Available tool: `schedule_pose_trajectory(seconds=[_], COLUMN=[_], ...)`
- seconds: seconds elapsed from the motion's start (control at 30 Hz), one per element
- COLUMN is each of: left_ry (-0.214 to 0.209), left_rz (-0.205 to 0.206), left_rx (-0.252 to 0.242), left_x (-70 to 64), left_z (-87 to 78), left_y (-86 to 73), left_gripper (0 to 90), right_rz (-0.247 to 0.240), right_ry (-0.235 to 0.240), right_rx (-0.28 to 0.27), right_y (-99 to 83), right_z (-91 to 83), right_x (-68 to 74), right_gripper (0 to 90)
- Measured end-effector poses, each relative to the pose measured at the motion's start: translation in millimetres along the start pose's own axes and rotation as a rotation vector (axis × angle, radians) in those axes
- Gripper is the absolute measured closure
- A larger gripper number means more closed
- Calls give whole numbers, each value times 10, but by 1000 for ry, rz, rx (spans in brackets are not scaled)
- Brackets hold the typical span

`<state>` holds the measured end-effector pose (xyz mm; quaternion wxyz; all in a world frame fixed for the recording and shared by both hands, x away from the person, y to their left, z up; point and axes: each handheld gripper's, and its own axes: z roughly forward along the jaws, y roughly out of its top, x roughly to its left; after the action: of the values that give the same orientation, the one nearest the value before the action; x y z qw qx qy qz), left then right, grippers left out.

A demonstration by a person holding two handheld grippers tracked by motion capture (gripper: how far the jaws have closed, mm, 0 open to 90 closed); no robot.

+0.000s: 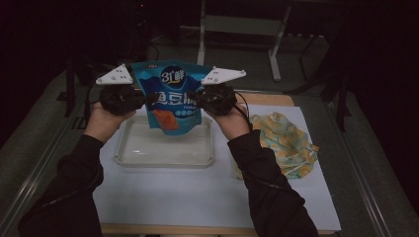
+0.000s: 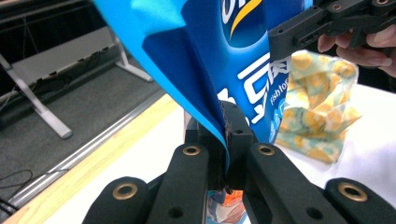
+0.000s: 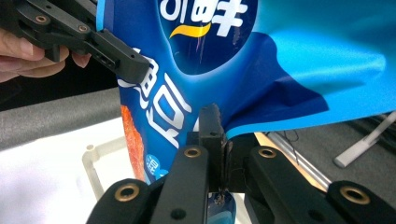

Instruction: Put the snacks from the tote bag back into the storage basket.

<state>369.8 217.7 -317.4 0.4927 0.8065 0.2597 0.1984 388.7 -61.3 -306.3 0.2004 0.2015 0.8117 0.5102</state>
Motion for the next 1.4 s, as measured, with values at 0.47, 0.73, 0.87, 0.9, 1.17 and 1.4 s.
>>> schedule_pose_trajectory(seconds=[0.47, 0.73, 0.87, 0.9, 1.17, 1.4], left_ry=[-42, -51, -56, -58, -84, -94], left_rz=[-40, -47, -44, -46, -48, -35], left_rx=[17, 28, 35, 34, 28, 52], left_x=[76, 97, 125, 137, 209, 218], left_z=[313, 419, 426, 428, 435, 479], left_y=[-471, -702, -788, -813, -958, -1022], left_gripper=[896, 896, 896, 896, 894, 891], right_rz=[51, 71, 81, 85, 95, 102], right_ry=[3, -3, 0, -1, 0, 4], right_rx=[45, 60, 60, 60, 70, 85], right_y=[-466, -702, -781, -795, -870, -960], right_z=[272, 403, 466, 484, 599, 645], right_x=[-5, 40, 72, 81, 140, 154], right_gripper=[889, 890, 890, 890, 890, 890])
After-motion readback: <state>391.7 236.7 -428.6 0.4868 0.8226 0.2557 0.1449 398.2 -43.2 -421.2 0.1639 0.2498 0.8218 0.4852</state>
